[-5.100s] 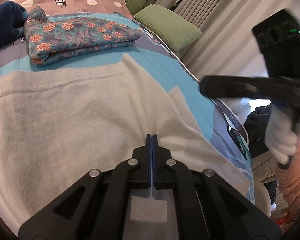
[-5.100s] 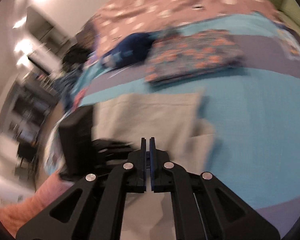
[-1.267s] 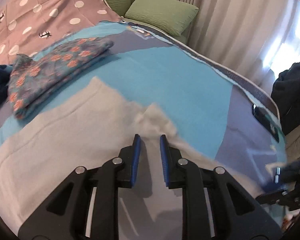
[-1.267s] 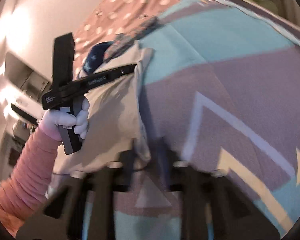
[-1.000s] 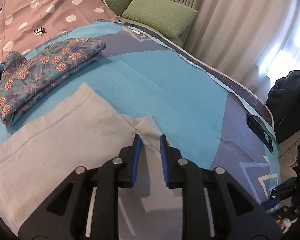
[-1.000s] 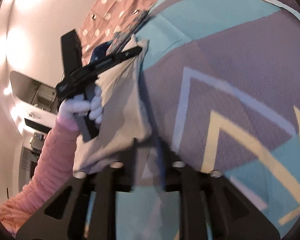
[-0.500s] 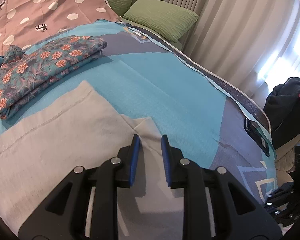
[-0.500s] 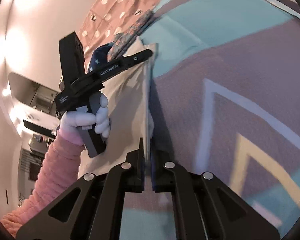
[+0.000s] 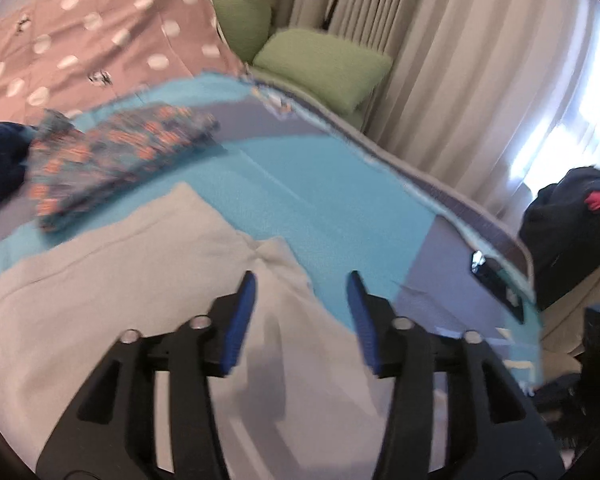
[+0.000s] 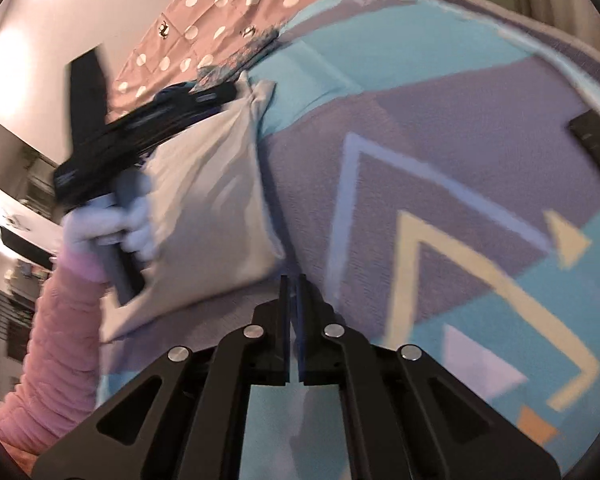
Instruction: Fold small clothes
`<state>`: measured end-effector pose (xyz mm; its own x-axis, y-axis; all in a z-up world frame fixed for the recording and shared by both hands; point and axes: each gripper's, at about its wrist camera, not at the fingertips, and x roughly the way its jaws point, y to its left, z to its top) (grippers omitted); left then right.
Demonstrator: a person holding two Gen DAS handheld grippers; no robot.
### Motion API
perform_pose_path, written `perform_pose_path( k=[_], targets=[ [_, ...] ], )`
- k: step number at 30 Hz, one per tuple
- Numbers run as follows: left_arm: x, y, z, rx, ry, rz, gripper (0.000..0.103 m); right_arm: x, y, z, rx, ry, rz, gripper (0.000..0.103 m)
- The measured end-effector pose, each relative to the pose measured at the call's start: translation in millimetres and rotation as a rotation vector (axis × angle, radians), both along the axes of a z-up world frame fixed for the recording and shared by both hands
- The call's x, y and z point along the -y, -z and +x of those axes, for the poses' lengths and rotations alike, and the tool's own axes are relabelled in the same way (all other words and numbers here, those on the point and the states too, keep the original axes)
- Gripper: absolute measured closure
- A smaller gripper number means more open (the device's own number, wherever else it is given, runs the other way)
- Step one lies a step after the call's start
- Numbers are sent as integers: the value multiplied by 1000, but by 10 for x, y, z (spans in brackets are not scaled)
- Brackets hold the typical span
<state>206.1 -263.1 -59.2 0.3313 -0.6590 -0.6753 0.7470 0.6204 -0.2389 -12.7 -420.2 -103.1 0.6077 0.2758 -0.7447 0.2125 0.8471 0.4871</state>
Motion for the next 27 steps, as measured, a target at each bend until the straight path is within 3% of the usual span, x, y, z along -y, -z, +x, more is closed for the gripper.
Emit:
perform_pose_path(
  k=[2, 5, 8, 14, 18, 20, 23, 27],
  targets=[
    [-365, -172, -180, 44, -13, -33, 39, -26, -120, -98, 33, 24, -99, 96],
    [-919, -316, -435, 80, -60, -59, 33, -114, -214, -128, 74, 7, -103, 95],
    [-1633, -343, -656, 79, -164, -94, 32, -329, -301, -79, 116, -41, -133, 95],
    [-3164, -213, -1140, 107, -468, -137, 33, -966, -440, 178, 164, -168, -184, 87],
    [-4036, -102, -1416, 66, -606, -231, 39, -1427, -559, 397, 188, -253, -231, 81],
    [-4279, -31, -1524, 25, -616, -276, 48, -1708, -630, 473, 206, -306, -249, 77],
    [-4459, 91, -1680, -31, -556, -338, 59, -2074, -694, 563, 217, -373, -268, 71],
    [-4392, 189, -1795, -55, -426, -368, 62, -2595, -721, 700, 204, -468, -294, 71]
  ],
)
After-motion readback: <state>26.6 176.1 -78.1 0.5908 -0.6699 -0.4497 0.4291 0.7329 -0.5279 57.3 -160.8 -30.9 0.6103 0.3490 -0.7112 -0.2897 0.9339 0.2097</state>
